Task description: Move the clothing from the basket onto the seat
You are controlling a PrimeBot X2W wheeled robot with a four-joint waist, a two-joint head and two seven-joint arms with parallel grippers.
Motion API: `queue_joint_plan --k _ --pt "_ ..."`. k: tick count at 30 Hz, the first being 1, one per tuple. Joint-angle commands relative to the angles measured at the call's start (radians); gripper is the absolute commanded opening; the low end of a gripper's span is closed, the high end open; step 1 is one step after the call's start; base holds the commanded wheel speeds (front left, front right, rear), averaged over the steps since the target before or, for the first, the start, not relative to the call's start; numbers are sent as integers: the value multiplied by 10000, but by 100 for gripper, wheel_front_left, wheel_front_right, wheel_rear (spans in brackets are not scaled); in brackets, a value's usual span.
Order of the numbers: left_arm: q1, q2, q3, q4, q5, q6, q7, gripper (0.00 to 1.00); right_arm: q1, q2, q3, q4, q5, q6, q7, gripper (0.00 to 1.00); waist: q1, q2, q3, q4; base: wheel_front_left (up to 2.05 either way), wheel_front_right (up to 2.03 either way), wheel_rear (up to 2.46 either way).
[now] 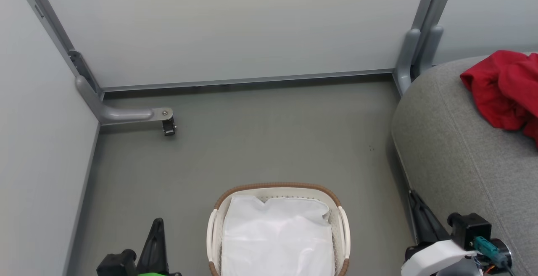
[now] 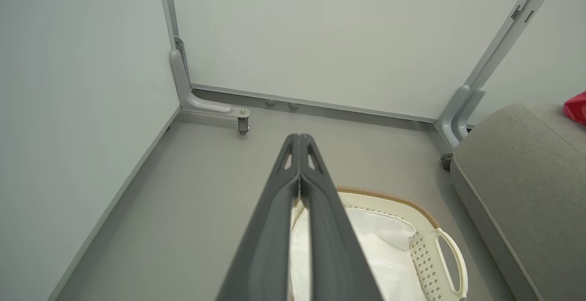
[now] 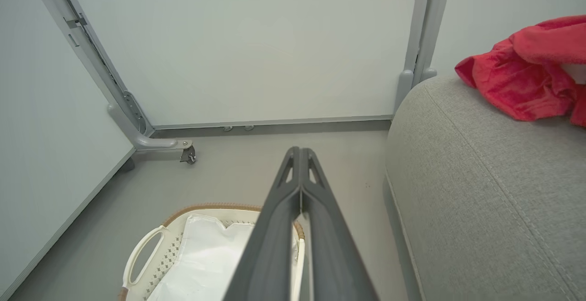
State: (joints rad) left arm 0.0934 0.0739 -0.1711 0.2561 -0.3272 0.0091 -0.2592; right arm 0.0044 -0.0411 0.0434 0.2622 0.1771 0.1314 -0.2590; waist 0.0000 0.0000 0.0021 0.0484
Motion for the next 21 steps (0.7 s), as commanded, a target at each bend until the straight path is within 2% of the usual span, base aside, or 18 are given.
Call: queue_joint_plan --k 1,21 --pt "-77 -8 98 -138 -457 -56 97 0 -92 -23 -43 -135 504 0 91 0 0 0 0 -8 0 0 0" --pt "-616 -41 775 -131 -3654 -403 999 0 -380 -124 -344 -158 4130 -2 947 0 0 0 1 -84 0 0 0"
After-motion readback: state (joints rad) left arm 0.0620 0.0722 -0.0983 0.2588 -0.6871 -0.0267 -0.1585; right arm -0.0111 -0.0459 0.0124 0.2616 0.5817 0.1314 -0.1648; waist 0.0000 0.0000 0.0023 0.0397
